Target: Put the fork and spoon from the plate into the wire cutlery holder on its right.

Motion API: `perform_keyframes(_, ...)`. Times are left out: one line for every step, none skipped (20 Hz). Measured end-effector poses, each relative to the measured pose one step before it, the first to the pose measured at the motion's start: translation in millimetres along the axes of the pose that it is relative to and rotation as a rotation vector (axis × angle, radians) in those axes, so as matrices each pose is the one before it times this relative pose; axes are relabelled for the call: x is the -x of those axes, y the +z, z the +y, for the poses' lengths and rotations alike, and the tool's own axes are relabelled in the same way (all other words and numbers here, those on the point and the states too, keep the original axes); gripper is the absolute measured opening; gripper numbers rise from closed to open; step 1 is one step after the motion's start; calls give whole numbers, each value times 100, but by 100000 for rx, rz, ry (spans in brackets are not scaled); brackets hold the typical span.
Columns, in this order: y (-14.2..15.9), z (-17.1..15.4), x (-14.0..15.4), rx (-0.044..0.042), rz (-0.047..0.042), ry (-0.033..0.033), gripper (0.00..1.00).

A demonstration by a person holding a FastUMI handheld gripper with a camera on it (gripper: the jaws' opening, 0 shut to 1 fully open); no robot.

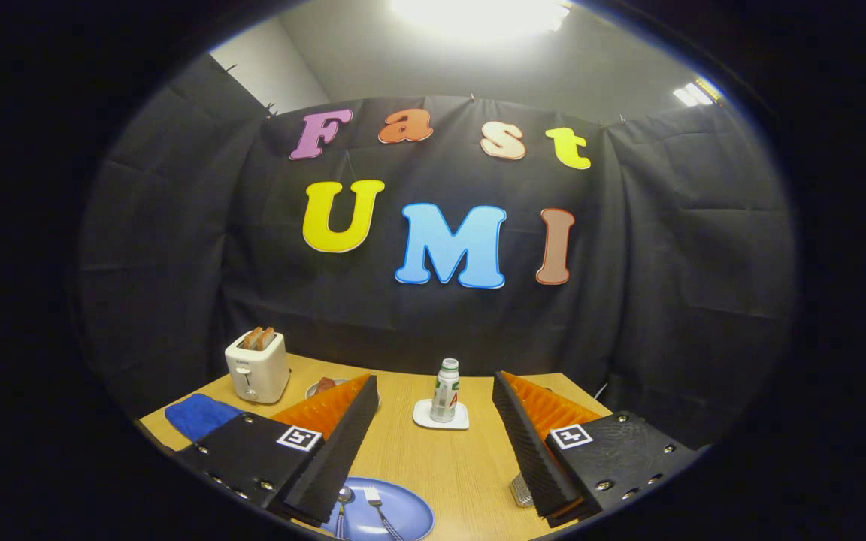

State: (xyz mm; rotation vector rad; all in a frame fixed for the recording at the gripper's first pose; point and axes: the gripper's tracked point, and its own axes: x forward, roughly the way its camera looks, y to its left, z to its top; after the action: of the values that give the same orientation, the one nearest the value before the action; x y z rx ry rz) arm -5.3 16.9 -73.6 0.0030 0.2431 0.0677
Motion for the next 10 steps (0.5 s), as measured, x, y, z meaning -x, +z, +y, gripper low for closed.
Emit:
perform_keyframes(-1003, 430, -225, 407, 3882, 1117, 95)
perform_keyframes(-1419, 327, -142, 316, 5135, 865, 95)
perform_keyframes(-1297, 376, -179, 179, 5077, 1342, 95)
perform_keyframes(-931, 369, -103, 696, 4158, 1355, 95)
perform_keyframes(-753, 261, -129, 742, 3504, 1142, 95)
perform_keyframes(-751, 48, -143, 886, 3096, 420, 95)
perform_keyframes(-707, 77, -138, 1231, 3000, 366, 95)
perform_keyframes(-802, 214, -247, 1669, 3124, 343, 95)
perform_keyframes(-814, 173, -234, 2092, 3428, 354, 95)
perform_keyframes(-967, 294, -294, 1965, 3672, 823, 95)
